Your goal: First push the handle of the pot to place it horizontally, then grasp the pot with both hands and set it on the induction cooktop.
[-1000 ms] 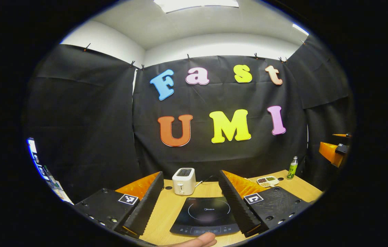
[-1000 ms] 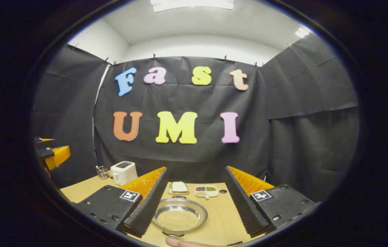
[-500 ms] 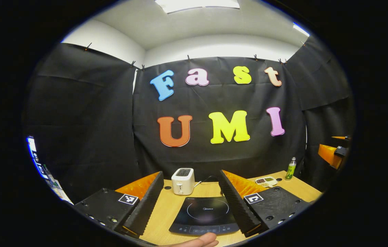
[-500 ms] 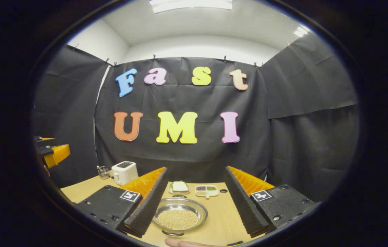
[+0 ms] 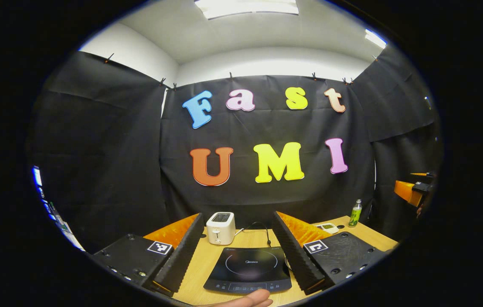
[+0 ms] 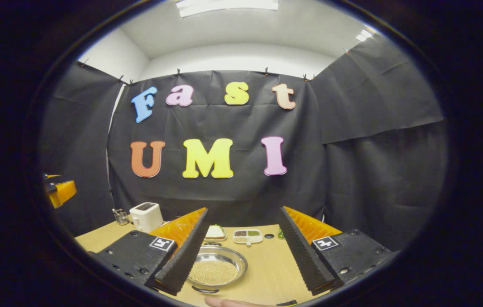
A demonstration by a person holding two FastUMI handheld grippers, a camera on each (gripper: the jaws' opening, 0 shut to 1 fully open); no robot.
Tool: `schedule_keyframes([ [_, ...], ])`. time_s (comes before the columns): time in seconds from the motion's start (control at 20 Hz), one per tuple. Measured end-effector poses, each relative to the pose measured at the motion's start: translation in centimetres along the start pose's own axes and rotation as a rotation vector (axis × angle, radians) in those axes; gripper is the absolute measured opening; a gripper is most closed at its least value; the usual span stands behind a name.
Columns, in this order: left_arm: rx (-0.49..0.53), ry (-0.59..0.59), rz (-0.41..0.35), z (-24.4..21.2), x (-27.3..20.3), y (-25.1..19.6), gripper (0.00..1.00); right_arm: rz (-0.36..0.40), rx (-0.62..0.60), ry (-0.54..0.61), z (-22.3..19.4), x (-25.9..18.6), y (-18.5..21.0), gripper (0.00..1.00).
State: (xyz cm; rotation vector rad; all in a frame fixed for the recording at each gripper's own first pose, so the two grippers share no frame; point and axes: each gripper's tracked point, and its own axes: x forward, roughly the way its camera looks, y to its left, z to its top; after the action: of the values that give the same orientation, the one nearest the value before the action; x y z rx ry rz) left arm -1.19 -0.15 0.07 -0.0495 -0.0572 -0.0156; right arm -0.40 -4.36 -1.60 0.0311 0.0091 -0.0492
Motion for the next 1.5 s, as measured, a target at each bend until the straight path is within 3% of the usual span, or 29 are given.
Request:
schedule_keyframes([
  [0.7, -0.006, 0.021, -0.013, -2.0, 0.5, 0.0, 0.96, -0.011, 0.021, 0.03, -1.0, 0.1, -2.0, 0.99],
  [0.9, -0.018, 0.026, -0.012, -2.8, 0.3, 0.1, 0.96, 0.07, 0.069, 0.11, -3.9, 1.0, 0.9, 0.99],
  [1.1, -0.012, 0.024, -0.017, -3.3, -0.2, 0.4, 0.96, 0.146, 0.061, 0.184, -7.2, 2.0, 3.8, 0.72],
  [1.2, -0.014, 0.019, -0.014, -3.3, -0.4, 0.6, 0.96, 0.203, 0.045, 0.233, -9.2, 2.3, 5.8, 0.52],
  [1.25, -0.015, 0.019, -0.014, -3.3, -0.4, 0.7, 0.96, 0.231, 0.045, 0.258, -10.2, 2.3, 6.7, 0.31],
  [1.5, -0.018, 0.009, -0.016, -3.5, -1.1, 1.1, 0.96, 0.276, 0.055, 0.368, -14.3, 2.7, 9.4, 0.04],
])
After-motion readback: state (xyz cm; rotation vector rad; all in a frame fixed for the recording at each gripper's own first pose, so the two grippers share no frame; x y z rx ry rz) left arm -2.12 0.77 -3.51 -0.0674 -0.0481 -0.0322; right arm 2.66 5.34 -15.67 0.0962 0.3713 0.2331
